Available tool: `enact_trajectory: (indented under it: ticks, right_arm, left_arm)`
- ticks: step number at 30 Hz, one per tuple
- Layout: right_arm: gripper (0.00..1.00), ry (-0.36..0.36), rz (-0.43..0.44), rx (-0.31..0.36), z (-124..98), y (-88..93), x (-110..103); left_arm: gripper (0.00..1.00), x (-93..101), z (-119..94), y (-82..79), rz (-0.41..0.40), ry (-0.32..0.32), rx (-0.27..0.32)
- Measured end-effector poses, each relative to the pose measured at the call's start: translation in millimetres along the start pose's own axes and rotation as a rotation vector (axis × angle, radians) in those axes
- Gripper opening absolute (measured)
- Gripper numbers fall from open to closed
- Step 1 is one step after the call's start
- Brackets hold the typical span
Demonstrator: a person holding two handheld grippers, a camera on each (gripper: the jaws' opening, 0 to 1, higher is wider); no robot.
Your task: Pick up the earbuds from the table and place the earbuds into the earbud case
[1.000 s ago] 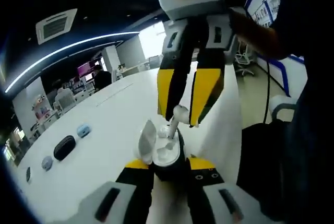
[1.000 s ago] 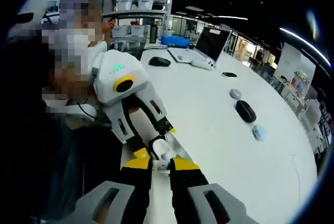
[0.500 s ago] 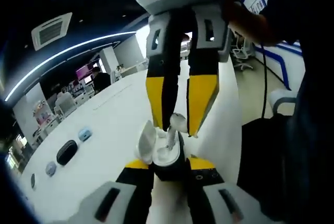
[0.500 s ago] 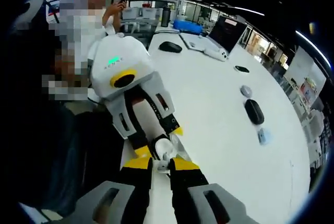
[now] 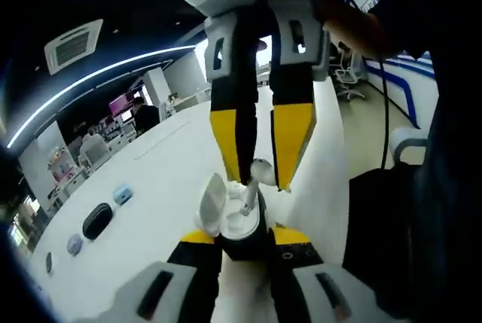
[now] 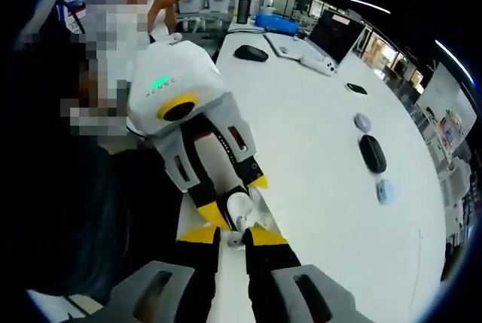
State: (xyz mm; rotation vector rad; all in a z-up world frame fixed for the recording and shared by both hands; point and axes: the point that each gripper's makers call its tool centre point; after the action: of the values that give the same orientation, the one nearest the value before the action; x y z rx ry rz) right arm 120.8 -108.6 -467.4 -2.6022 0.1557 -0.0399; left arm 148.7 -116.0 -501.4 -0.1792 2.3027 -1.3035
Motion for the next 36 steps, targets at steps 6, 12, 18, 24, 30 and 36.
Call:
enact_trajectory:
  ticks: [6, 12, 18, 24, 30, 36]
  right_arm:
    - [0.13, -0.037, -0.013, -0.076, 3, -1.6, 1]
    - [0.12, -0.055, -0.017, -0.065, 3, -10.1, 2]
    - [0.01, -0.043, -0.014, -0.026, 2, -11.9, 8]
    - [0.02, 0.013, -0.002, 0.042, 3, -6.4, 21]
    - [0.07, 0.063, 0.102, 0.209, -11, 9.9, 13]
    - [0.14, 0.123, 0.082, 0.268, -18, 31.3, -15]
  left_arm:
    - [0.26, 0.4, 1, -1.3, 0.048, -0.007, -0.020]
    - [0.26, -1.9, 1, -0.1, 0.041, -0.008, -0.023]
    - [0.26, -1.6, 1, 0.3, 0.027, -0.003, -0.014]
    - [0.26, -3.2, 3, 2.2, -0.021, -0.009, 0.000]
    - [0.26, -4.3, 2, 4.0, -0.069, -0.003, 0.015]
    - [0.26, -5.4, 4, 3.6, -0.094, 0.007, 0.023]
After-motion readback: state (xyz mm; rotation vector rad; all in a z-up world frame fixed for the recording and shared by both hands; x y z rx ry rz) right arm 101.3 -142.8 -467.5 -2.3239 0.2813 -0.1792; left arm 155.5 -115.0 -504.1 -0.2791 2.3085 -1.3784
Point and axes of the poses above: the point that each gripper's makers call its tool centre point, and the gripper's own axes: z roughly forward along the fingers, x roughly to its right, y roughly out of its underside, and after that the axes turned 4 degrees about -y, right-handed
